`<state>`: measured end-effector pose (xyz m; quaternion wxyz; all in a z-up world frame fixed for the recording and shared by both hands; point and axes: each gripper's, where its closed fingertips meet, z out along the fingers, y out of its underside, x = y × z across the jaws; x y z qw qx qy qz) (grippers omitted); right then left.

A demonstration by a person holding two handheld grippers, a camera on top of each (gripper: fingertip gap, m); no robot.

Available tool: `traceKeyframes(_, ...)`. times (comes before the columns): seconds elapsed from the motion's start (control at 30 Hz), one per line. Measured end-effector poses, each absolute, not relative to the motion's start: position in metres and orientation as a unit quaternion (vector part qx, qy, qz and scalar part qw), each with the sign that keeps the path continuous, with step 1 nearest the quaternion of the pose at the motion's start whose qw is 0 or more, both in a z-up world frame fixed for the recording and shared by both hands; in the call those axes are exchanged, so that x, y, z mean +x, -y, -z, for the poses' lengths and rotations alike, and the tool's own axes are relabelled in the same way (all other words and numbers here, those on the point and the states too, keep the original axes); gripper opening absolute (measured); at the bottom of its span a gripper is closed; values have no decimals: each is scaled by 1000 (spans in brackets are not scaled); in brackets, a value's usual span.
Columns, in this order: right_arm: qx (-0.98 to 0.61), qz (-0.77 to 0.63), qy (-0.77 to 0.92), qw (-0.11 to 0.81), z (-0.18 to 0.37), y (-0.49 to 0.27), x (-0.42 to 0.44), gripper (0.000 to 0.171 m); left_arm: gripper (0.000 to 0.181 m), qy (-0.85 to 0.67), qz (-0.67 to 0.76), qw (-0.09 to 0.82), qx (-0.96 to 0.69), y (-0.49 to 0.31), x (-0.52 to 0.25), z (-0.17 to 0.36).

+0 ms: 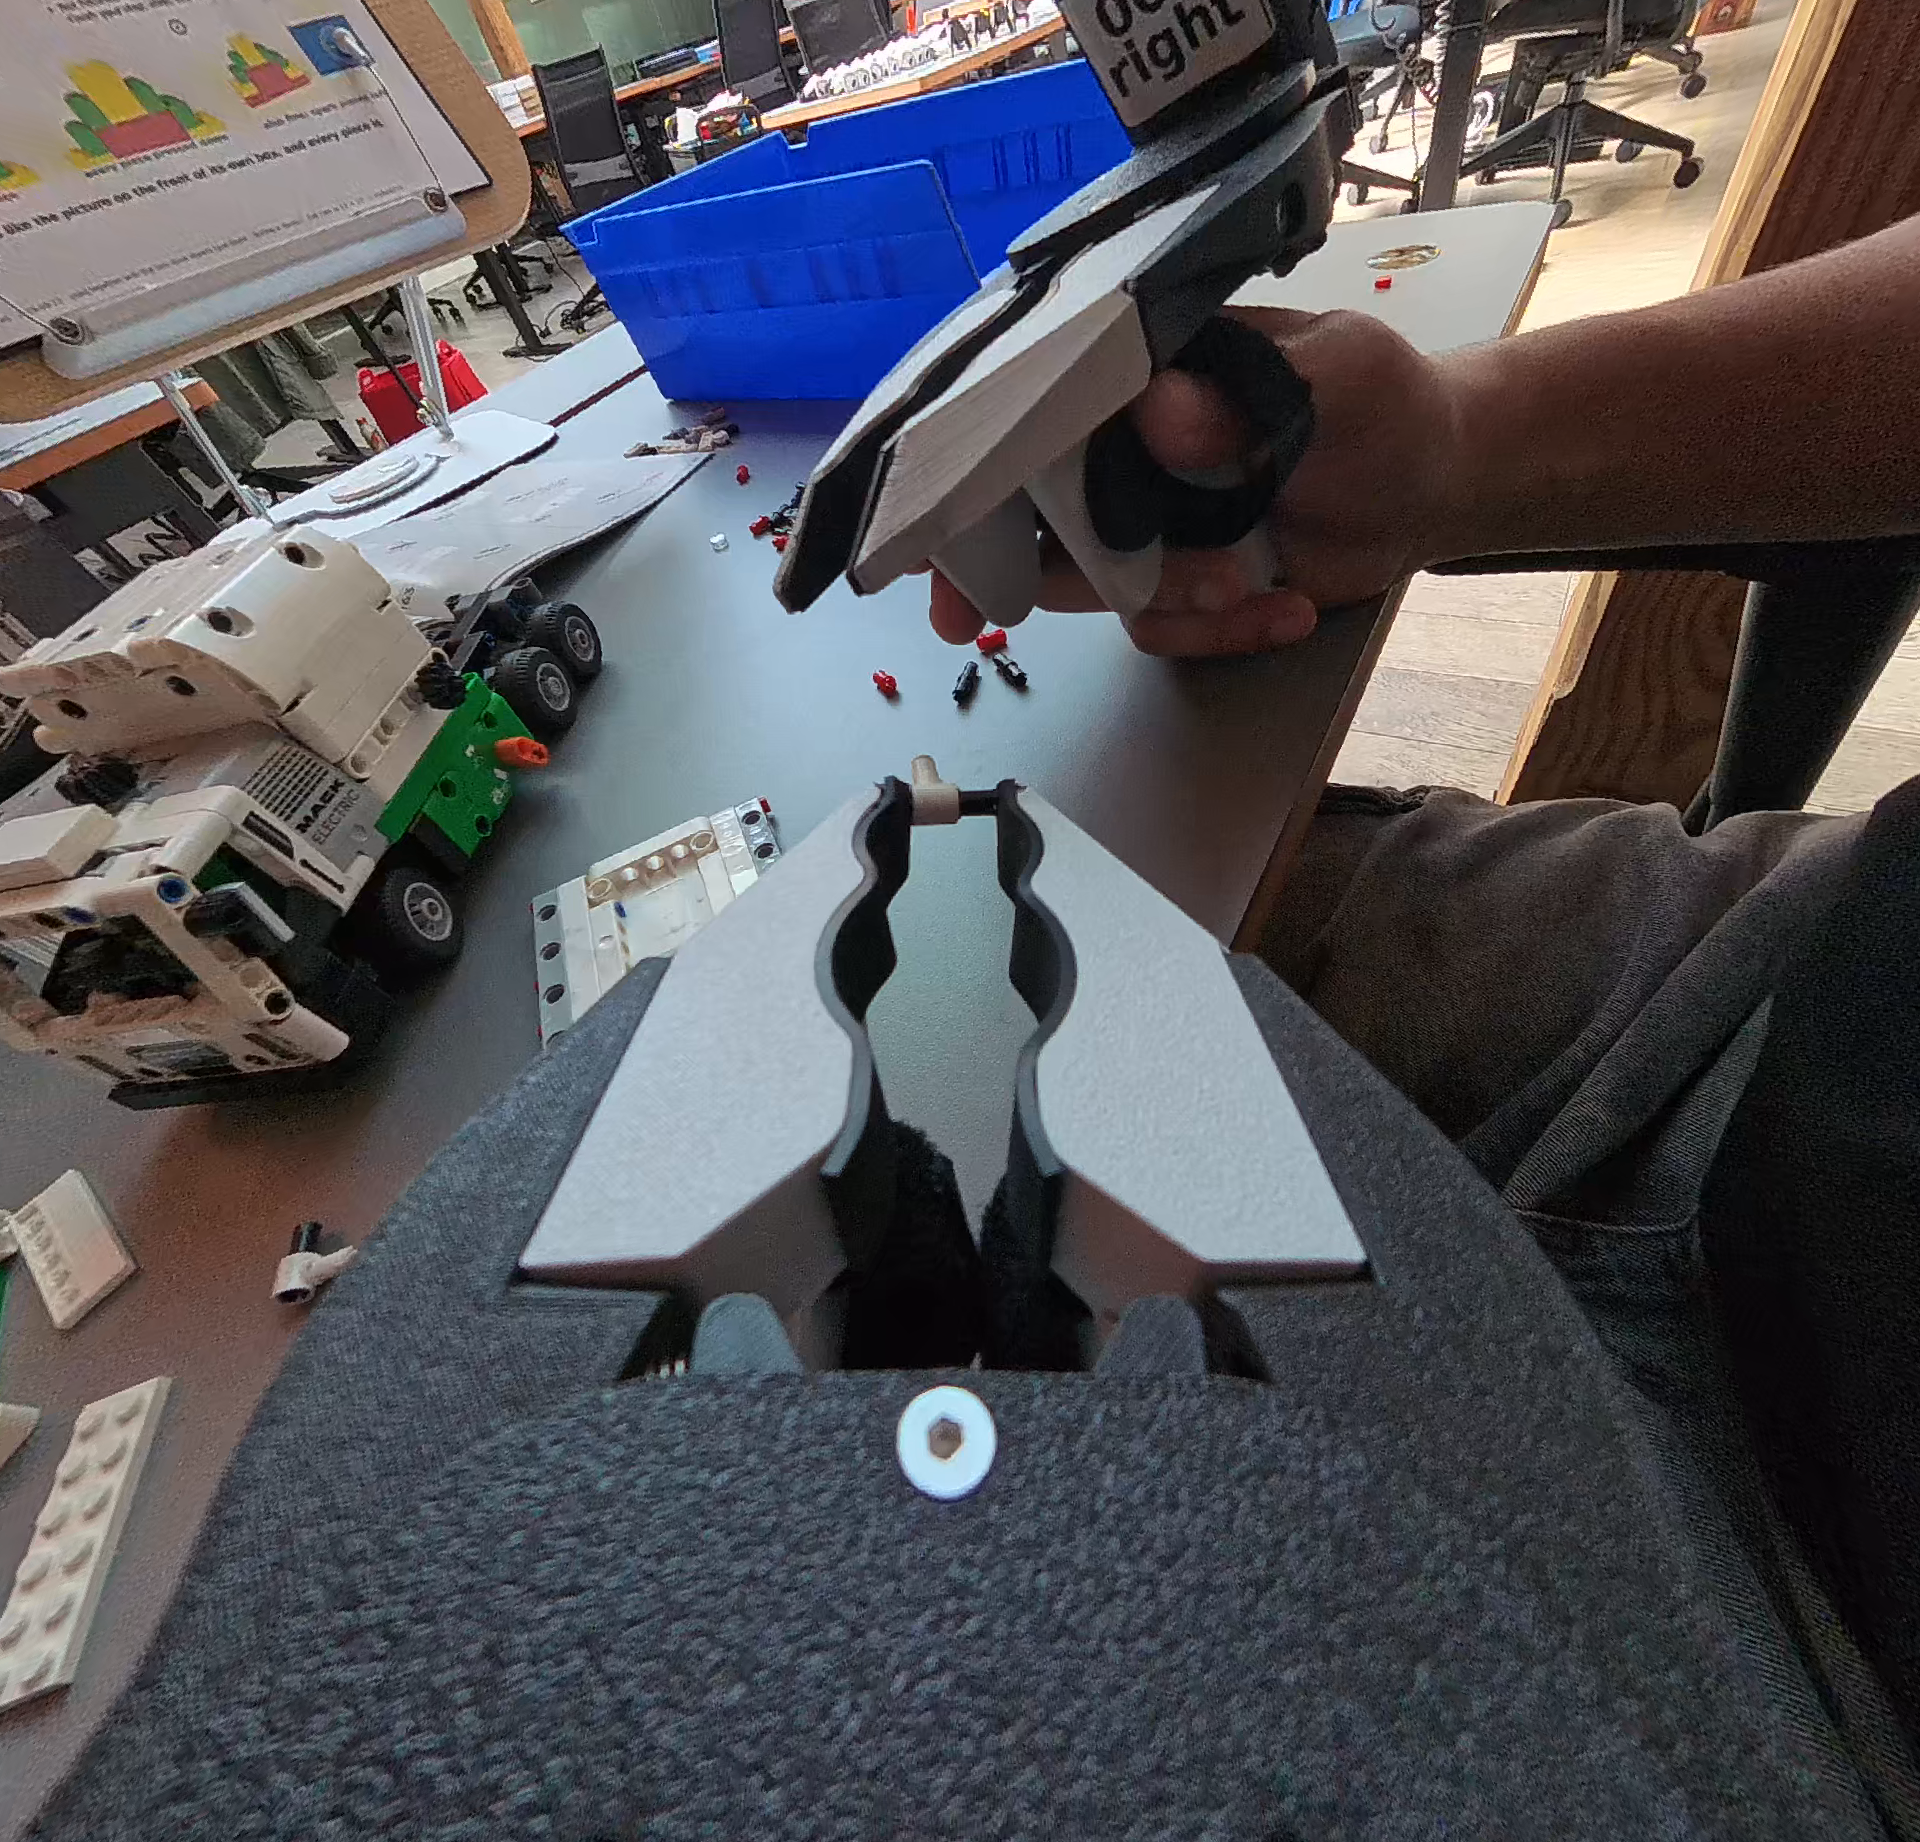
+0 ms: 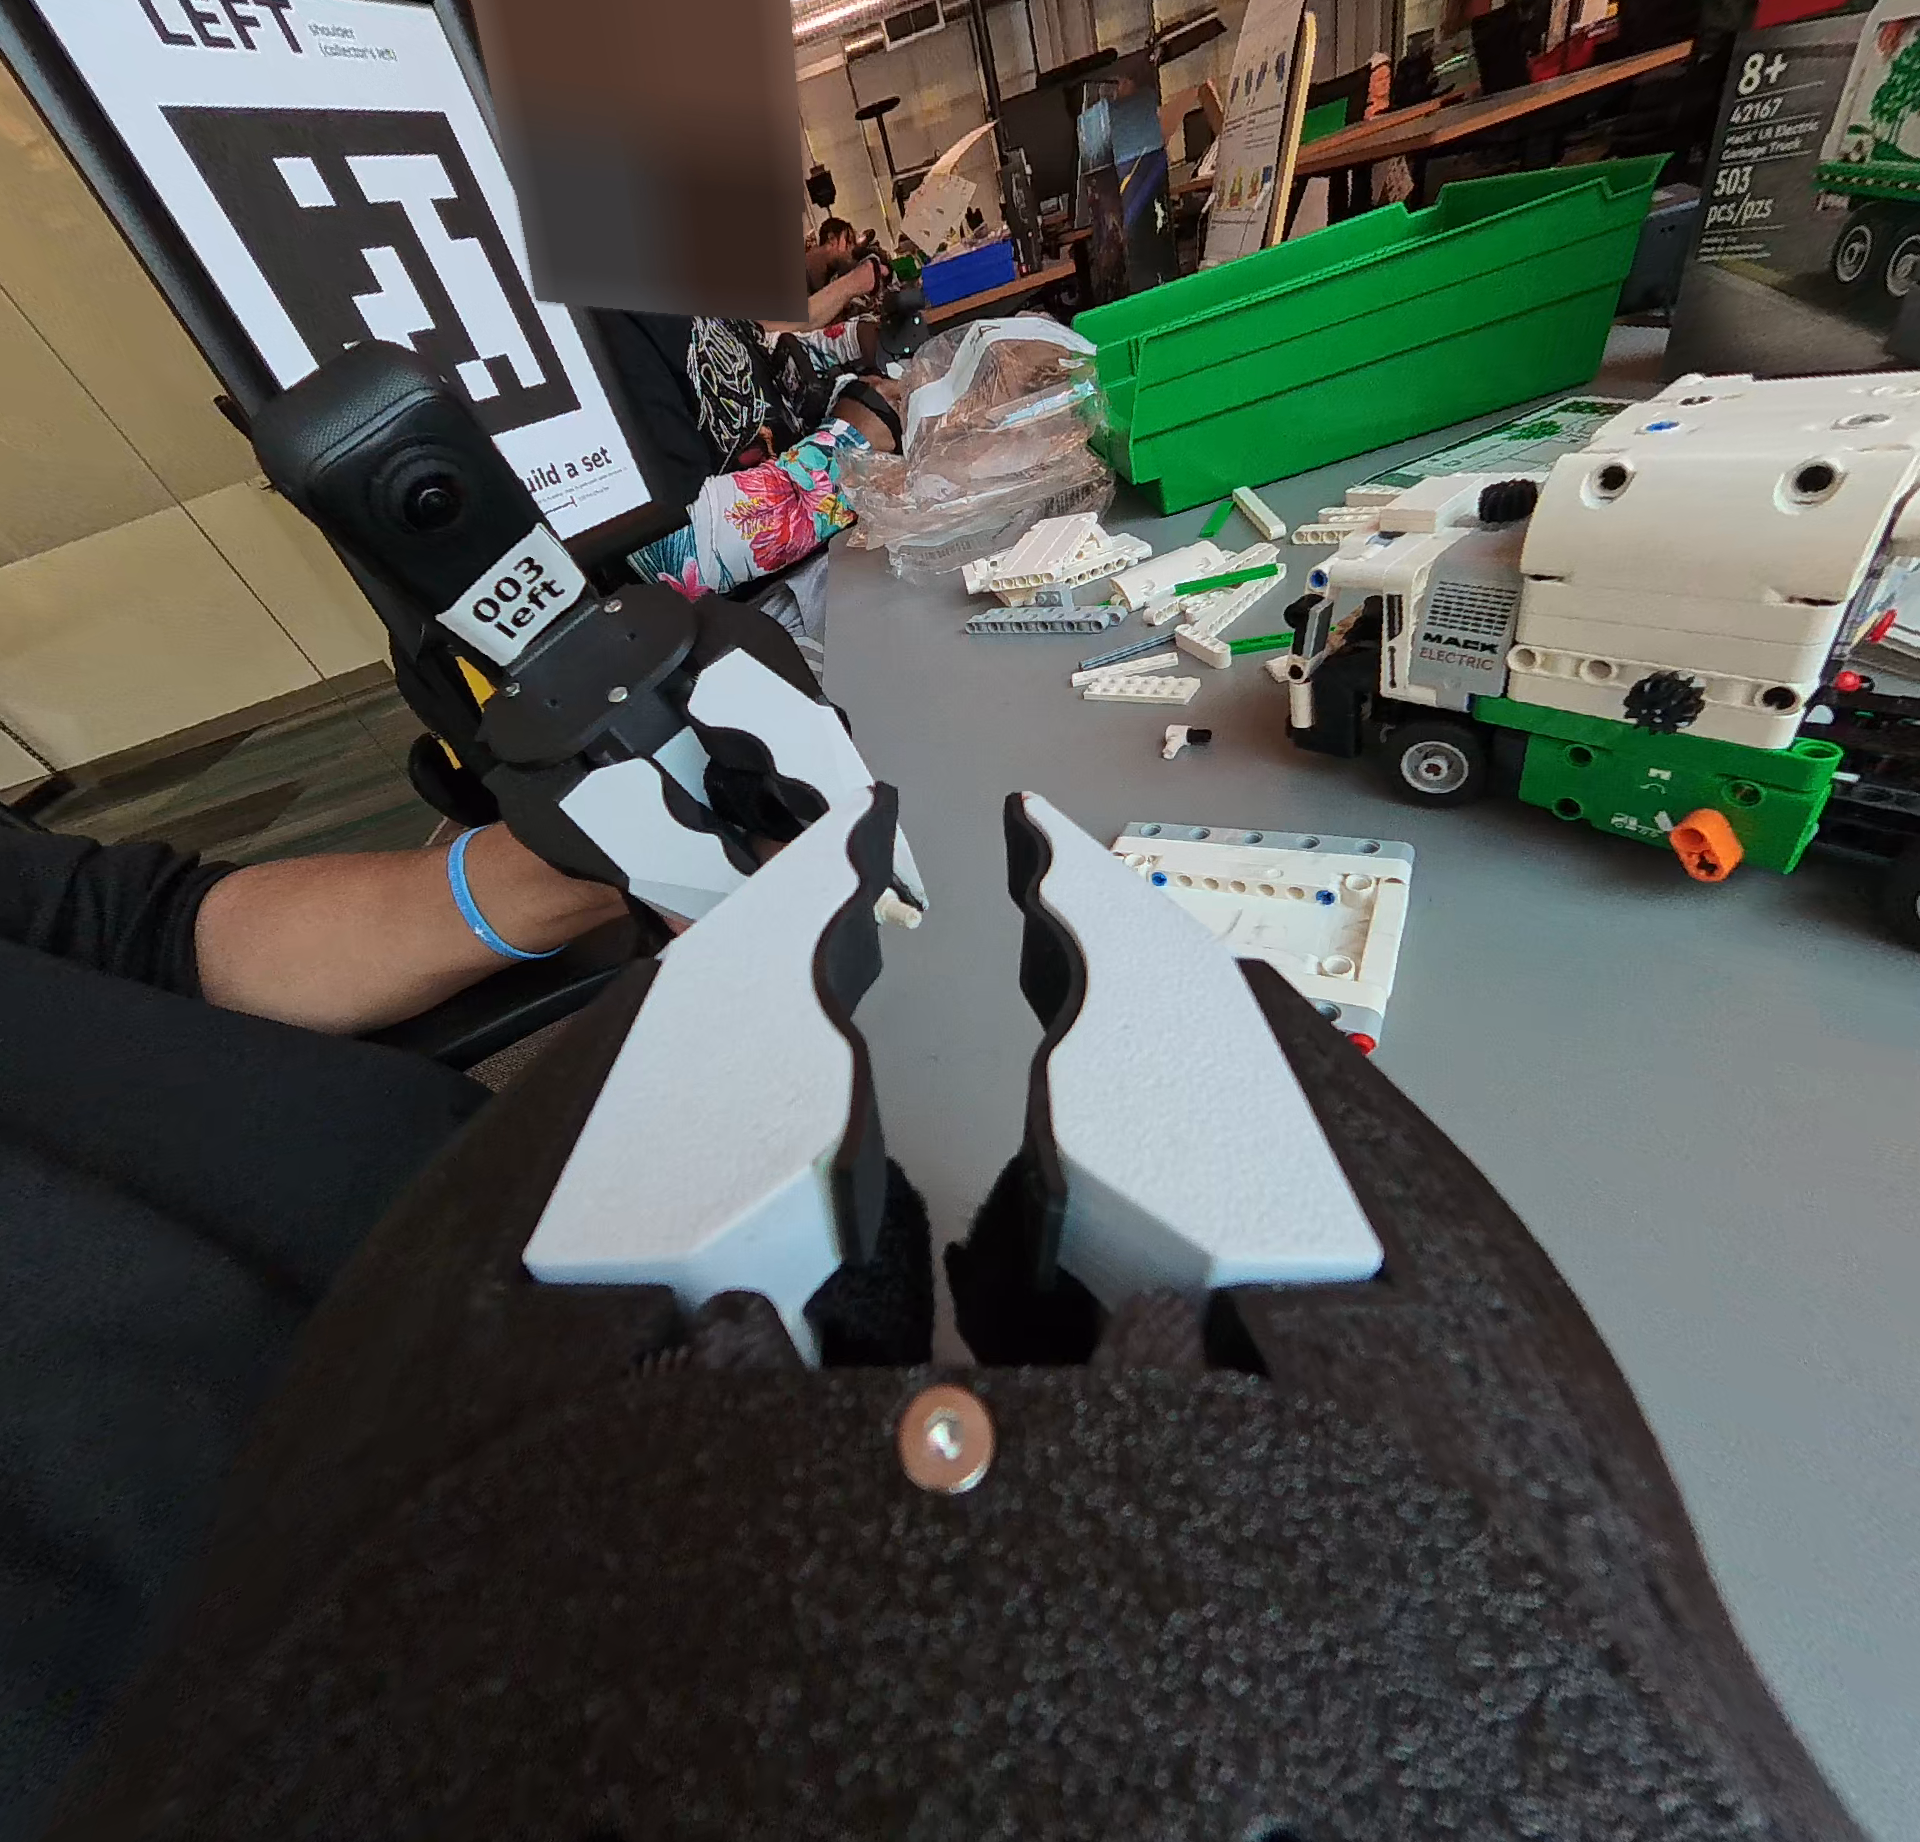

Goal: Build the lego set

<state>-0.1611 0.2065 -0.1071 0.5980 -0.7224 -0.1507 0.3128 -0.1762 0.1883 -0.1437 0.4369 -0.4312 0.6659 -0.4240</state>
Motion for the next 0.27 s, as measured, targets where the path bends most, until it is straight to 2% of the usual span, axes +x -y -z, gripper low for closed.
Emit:
traceKeyframes(0.03, -722, -313, 150, 598, 107, -207, -161, 20, 15, -666, 424, 437, -431, -188, -176, 144)
traceKeyframes(0.27, -722, -315, 150, 597, 107, -207, -161, 20, 15, -667, 424, 437, -430, -188, -176, 144)
